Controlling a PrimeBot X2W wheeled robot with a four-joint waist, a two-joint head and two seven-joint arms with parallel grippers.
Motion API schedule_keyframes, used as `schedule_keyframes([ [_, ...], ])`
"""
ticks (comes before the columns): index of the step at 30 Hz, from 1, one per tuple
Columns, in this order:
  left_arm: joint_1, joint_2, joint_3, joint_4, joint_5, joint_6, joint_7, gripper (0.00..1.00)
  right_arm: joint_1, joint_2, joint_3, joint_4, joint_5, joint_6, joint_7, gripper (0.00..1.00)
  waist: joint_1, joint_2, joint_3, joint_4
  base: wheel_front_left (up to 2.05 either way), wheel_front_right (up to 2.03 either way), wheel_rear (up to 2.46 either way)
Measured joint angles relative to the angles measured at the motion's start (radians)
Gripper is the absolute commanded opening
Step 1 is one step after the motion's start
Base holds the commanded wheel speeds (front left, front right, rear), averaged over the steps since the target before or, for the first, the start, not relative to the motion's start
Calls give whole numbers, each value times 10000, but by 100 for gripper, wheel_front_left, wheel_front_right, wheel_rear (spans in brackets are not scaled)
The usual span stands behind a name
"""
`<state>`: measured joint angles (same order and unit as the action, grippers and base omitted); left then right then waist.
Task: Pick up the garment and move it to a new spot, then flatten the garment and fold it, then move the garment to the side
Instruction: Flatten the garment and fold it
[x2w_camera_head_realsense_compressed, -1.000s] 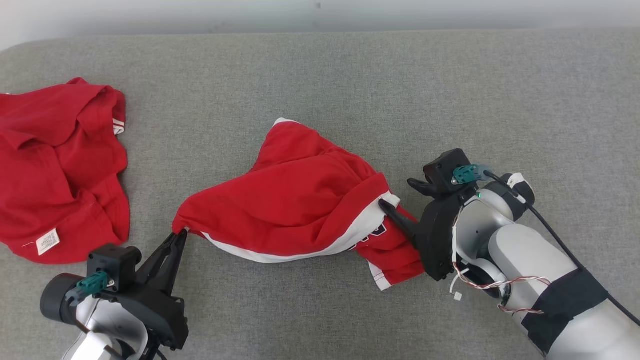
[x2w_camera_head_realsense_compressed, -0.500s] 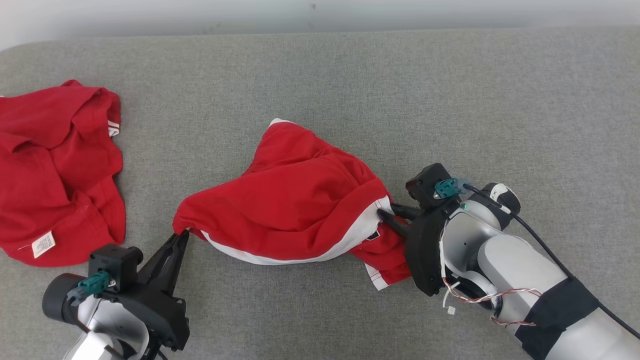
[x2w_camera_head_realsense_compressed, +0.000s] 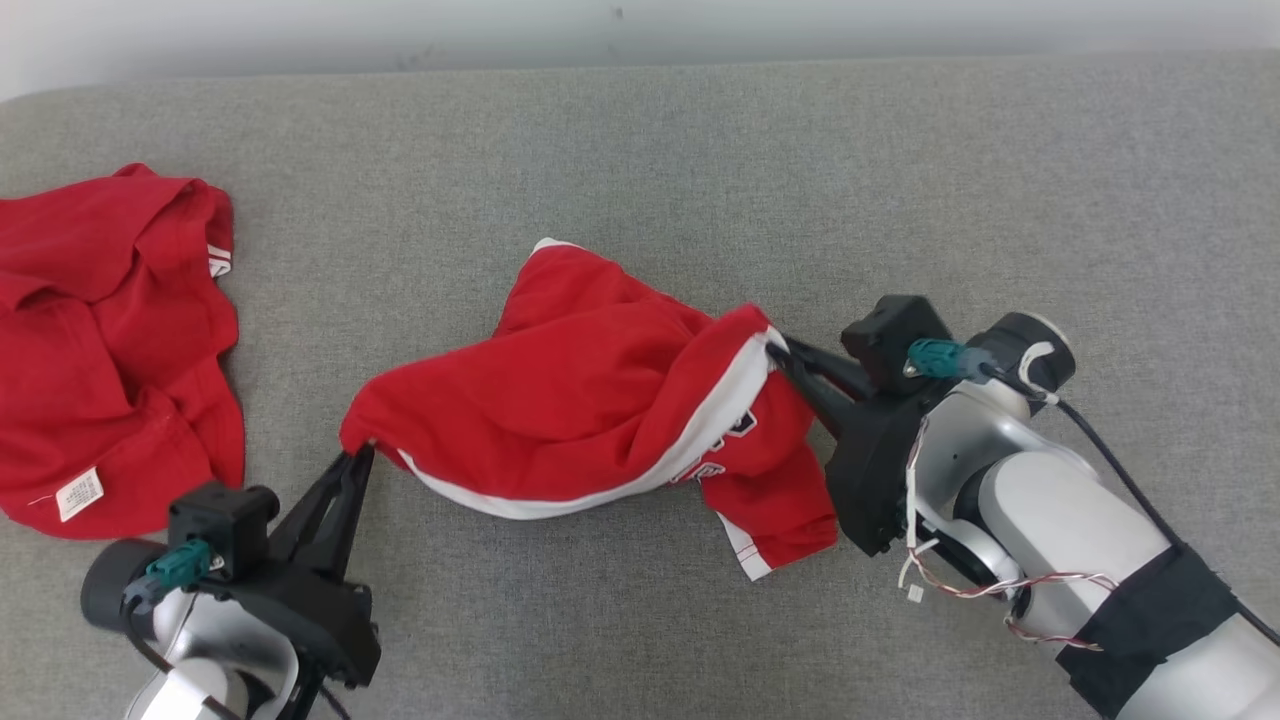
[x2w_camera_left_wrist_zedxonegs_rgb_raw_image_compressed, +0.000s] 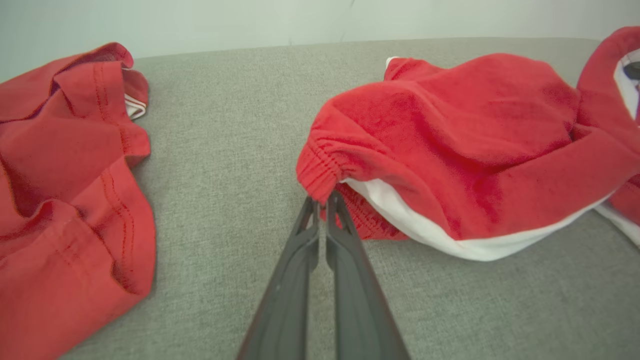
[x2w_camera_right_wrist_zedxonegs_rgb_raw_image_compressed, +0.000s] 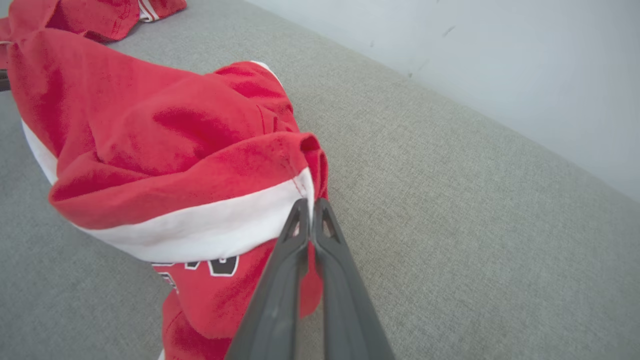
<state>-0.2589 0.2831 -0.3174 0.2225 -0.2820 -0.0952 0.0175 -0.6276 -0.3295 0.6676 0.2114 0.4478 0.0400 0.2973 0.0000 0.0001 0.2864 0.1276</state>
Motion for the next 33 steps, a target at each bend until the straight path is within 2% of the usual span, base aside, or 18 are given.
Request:
schedule_keyframes([
  [5, -244, -190, 52, -508, 13, 71, -399, 0, -17, -46, -364, -677, 21, -104, -500, 0, 0, 0, -122, -16, 0, 0, 0],
  [12, -154, -199, 439, -1492, -10, 263, -1200, 0, 274, -61, -1122, -1423, 646, -330, -1003, 0, 0, 0, -372, -117, 0, 0, 0],
  [17, -36, -201, 685, -2466, 0, 489, -1801, 0, 542, -305, -1898, -1910, 876, -851, -1315, 0, 0, 0, -568, -287, 0, 0, 0],
  [20, 180, -288, 508, -2788, -15, 497, -1868, 0, 864, -456, -2209, -2123, 972, -1116, -1292, 0, -1, -2, -653, -445, 0, 0, 0],
  [26, 748, -384, 12, -2930, -17, 407, -1664, 0, 2223, -633, -2090, -2355, 1494, -1202, -686, 0, -1, -1, -671, -775, 0, 0, 0],
  [27, 776, -395, -115, -2926, -15, 370, -1611, 0, 2351, -675, -2042, -2355, 1505, -1204, -556, 35, -1, -1, -636, -814, 0, 0, 0],
  [28, 786, -430, -209, -2924, -15, 332, -1570, 0, 2463, -750, -1964, -2347, 1503, -1206, -407, 100, 0, -1, -590, -843, 0, 0, 0],
  [33, 753, -495, -468, -2884, -15, 318, -1331, 0, 2829, -1097, -1881, -2326, 1421, -1340, 100, 100, 0, -1, -308, -931, 0, 0, 0],
])
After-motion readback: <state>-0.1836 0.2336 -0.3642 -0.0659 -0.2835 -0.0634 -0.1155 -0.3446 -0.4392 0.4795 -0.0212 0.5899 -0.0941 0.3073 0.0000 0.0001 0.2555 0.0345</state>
